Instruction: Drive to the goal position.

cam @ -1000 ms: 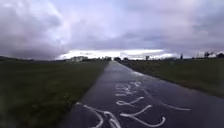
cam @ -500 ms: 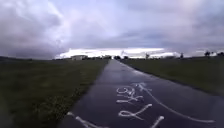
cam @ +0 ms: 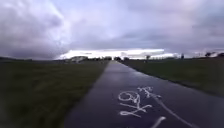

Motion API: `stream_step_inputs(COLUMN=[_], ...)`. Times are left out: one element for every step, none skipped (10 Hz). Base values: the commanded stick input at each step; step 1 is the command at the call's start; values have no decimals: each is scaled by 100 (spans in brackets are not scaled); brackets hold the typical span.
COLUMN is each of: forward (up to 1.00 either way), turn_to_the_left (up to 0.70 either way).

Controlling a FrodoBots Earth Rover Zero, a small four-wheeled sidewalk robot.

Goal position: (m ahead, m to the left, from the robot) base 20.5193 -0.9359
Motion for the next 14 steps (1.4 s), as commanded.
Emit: stream_step_inputs(forward=[70,70,70,70,70,70,70,70,70,70,70,70,70,70], turn_to_the_left=[0,0,0,0,0,0,0,0,0,0,0,0,0,0])
